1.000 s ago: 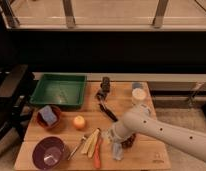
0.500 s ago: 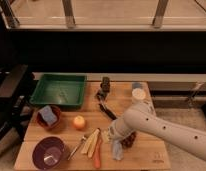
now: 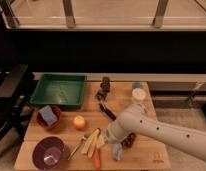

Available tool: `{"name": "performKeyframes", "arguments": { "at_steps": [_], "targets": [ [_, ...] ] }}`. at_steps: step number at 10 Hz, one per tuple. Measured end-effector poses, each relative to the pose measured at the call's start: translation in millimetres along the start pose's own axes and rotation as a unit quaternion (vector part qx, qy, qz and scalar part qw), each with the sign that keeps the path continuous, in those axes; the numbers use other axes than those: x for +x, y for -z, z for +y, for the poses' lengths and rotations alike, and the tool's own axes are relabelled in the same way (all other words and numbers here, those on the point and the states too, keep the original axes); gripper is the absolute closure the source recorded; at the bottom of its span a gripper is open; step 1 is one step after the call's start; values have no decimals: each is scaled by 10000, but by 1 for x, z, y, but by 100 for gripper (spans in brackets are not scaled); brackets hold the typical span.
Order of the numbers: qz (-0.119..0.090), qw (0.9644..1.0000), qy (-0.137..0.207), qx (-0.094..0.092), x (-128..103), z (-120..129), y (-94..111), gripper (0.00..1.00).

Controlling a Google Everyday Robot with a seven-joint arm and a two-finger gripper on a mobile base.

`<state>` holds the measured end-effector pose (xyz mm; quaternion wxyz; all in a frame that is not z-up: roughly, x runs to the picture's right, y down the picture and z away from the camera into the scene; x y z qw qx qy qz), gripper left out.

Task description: Place pepper in table surface

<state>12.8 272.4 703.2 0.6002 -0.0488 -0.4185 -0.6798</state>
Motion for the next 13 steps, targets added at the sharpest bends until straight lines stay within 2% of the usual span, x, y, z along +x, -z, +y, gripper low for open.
{"name": "performKeyframes", "arguments": {
  "at_steps": [3, 5, 6, 7, 8, 11, 13],
  "targets": [
    [-169, 9998, -113, 60, -8, -4, -13, 28],
    [-297, 9994, -157, -14, -17, -14, -30, 28],
    [-286, 9994, -172, -128, -19, -20, -35, 28],
    [-165, 9991, -216, -333, -20, -27, -39, 28],
    [-61, 9986, -251, -452, -22, -30, -41, 28],
    [48, 9980, -271, -572, -24, -35, -43, 28],
    [-40, 9980, -244, -576, -23, -33, -45, 28]
  ]
}}
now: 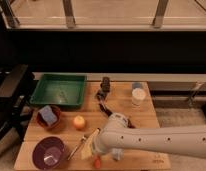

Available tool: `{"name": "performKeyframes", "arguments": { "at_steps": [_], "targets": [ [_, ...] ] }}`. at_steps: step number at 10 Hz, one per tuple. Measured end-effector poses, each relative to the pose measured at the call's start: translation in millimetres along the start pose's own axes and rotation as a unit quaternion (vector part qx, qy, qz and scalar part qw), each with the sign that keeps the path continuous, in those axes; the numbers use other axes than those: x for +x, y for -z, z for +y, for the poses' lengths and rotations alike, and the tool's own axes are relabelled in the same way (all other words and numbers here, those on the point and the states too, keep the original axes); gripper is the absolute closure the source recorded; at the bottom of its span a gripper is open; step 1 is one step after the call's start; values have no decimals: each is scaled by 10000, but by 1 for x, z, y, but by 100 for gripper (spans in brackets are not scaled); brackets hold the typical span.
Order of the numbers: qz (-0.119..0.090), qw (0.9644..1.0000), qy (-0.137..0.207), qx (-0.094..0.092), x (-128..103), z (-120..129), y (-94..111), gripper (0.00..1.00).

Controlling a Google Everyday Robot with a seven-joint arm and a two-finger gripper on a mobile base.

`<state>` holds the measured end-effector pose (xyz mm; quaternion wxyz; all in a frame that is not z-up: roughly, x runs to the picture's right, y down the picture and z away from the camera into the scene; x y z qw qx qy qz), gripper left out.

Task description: Place pepper in table surface

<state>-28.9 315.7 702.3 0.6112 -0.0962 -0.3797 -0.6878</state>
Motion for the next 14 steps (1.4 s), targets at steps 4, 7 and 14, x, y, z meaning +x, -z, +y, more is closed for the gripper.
{"name": "performKeyframes", "arguments": {
  "at_steps": [4, 7, 14],
  "targets": [
    [-345, 9990, -158, 243, 5, 2, -34, 28],
    [-392, 9988, -164, 227, 4, 6, -33, 42],
    [-495, 9978, -269, 349, 3, 10, -39, 100]
  ]
}}
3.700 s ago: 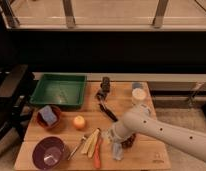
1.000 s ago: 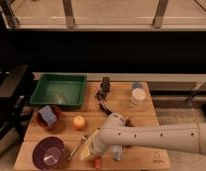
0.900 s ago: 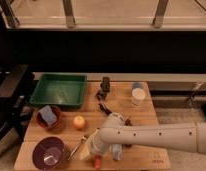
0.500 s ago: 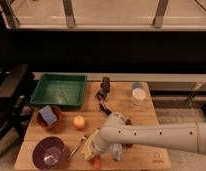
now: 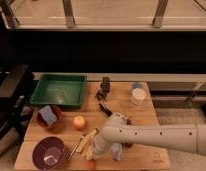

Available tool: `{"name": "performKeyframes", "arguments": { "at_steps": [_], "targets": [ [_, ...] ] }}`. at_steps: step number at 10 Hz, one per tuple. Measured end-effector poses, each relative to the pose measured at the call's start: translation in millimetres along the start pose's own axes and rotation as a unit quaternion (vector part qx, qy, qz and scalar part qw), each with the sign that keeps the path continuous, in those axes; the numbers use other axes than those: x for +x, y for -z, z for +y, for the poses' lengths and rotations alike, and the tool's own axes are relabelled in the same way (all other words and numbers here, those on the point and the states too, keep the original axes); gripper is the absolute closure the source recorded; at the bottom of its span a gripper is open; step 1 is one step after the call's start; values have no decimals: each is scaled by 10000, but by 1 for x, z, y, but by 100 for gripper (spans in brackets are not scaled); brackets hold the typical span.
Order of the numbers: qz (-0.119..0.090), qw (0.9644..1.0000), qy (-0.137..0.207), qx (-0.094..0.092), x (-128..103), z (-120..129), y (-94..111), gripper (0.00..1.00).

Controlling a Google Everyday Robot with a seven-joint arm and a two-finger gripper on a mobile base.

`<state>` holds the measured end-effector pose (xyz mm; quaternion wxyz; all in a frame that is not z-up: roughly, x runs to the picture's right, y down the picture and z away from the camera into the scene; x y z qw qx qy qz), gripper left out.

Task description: Place pepper in table surface

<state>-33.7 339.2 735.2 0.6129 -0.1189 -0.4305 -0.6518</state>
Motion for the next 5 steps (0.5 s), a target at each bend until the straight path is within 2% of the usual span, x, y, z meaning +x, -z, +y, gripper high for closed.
{"name": "performKeyframes", "arguments": {
  "at_steps": [3, 4, 5],
  "targets": [
    [65, 10000, -18, 64, 0, 6, 8, 100],
    [338, 9992, 14, 232, 5, 5, 41, 100],
    [485, 9983, 62, 323, 11, 5, 63, 100]
  ]
}}
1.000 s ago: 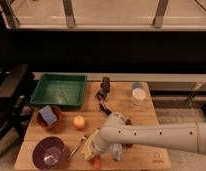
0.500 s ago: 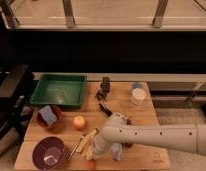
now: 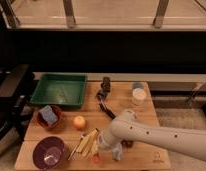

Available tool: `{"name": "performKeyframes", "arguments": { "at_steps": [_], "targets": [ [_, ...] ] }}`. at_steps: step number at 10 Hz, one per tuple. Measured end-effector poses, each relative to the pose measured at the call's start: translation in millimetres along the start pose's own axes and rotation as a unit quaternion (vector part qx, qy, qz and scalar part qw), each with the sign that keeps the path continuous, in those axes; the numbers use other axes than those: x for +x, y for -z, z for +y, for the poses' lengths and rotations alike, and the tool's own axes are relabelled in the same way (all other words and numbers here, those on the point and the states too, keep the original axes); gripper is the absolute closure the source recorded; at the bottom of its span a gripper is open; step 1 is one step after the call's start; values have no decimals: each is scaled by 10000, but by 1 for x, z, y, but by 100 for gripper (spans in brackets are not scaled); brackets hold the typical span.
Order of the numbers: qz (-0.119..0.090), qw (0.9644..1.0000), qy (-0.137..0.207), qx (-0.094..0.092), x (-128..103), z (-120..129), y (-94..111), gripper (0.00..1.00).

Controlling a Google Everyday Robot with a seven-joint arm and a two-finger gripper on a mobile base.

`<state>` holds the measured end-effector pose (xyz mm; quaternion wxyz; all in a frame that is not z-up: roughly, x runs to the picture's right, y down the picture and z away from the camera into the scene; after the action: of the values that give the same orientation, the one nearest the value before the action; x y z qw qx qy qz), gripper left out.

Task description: Place pepper in table surface

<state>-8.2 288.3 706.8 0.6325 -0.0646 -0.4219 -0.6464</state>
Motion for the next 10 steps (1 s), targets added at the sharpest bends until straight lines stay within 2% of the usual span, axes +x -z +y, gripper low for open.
{"name": "performKeyframes", "arguments": {
  "at_steps": [2, 4, 6, 8, 10],
  "targets": [
    [220, 9994, 117, 238, 25, 3, 35, 100],
    [392, 9983, 130, 403, 57, 16, 49, 100],
    [553, 9972, 119, 485, 89, 31, 55, 100],
    [626, 9966, 176, 497, 117, 39, 54, 100],
    [597, 9955, 547, 498, 136, 30, 43, 99]
  ]
}}
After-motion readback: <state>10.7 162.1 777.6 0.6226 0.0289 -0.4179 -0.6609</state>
